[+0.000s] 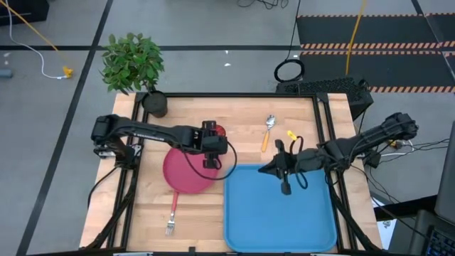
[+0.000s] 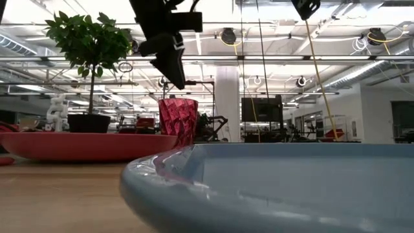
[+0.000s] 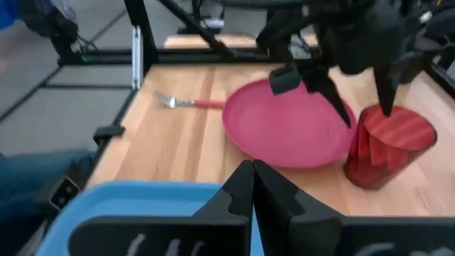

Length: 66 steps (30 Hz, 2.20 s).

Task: Pick and place plate/cup/fork/spoon on tray
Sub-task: Put the red cup on the top left of the blue tray

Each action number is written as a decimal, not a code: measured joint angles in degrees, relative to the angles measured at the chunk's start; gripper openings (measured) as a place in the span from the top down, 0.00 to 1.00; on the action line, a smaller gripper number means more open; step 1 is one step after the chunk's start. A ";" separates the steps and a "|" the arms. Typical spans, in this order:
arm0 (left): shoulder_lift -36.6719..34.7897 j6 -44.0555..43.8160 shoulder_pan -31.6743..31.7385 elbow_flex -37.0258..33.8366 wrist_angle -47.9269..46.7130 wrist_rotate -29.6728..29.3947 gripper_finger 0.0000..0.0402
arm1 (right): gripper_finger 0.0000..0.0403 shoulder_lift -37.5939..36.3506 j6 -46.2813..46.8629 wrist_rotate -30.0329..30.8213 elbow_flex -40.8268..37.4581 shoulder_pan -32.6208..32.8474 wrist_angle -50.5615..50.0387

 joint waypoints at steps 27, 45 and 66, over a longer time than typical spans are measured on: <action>-0.42 4.45 2.42 -12.98 13.33 5.16 0.93 | 1.00 0.04 0.61 2.75 -0.03 0.09 -3.10; -5.64 11.70 -1.71 -11.67 20.35 5.08 0.96 | 1.00 0.42 2.75 14.88 0.00 -2.76 23.38; -13.57 9.46 -17.76 1.14 13.43 3.38 0.97 | 1.00 0.96 13.79 9.96 -0.02 0.60 12.62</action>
